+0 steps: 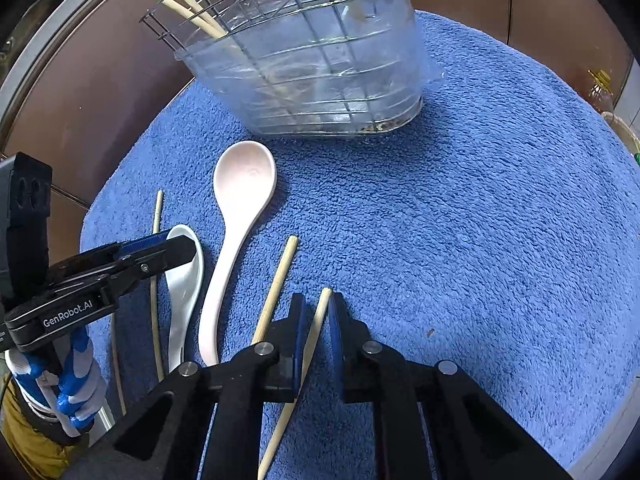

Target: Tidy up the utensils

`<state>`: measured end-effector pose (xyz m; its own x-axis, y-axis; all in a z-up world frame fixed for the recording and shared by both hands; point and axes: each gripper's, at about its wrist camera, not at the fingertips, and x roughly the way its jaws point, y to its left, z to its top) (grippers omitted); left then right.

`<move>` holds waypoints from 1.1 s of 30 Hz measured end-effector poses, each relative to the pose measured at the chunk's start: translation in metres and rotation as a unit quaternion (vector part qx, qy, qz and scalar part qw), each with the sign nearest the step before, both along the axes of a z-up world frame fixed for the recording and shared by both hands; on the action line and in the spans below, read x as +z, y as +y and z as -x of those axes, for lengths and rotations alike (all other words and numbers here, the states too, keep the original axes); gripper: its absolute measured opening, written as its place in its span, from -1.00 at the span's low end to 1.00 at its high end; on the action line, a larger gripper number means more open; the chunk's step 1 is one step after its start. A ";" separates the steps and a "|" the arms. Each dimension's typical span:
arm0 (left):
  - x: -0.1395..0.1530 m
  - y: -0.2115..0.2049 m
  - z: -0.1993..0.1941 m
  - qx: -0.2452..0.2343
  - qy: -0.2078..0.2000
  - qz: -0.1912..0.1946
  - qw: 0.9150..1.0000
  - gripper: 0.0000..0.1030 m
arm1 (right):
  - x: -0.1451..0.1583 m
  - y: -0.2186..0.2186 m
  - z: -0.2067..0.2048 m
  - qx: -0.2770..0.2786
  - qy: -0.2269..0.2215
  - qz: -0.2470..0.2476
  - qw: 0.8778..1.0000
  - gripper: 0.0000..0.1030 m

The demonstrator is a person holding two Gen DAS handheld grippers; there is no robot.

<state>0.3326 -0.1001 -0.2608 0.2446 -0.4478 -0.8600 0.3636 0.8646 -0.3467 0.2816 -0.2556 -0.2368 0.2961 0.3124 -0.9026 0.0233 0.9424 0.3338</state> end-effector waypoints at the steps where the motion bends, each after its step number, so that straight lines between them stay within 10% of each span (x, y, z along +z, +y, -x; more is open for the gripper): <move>1: 0.000 -0.002 0.000 0.000 0.002 -0.003 1.000 -0.39 | 0.000 0.002 -0.002 0.000 0.001 0.001 1.000 -0.77; 11: 0.000 -0.010 0.009 0.019 -0.009 -0.025 0.999 -0.88 | -0.006 0.009 -0.006 -0.008 -0.008 -0.010 1.000 -0.84; 33: 0.094 0.027 0.068 0.060 -0.158 -0.005 0.986 -0.93 | 0.083 -0.024 0.079 -0.015 -0.165 -0.041 0.985 -0.88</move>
<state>0.2645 -0.0726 -0.1664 0.5515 -0.3920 -0.7363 0.3472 0.9105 -0.2246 0.2022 -0.2798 -0.1540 0.5792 0.3670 -0.7279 -0.0712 0.9123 0.4033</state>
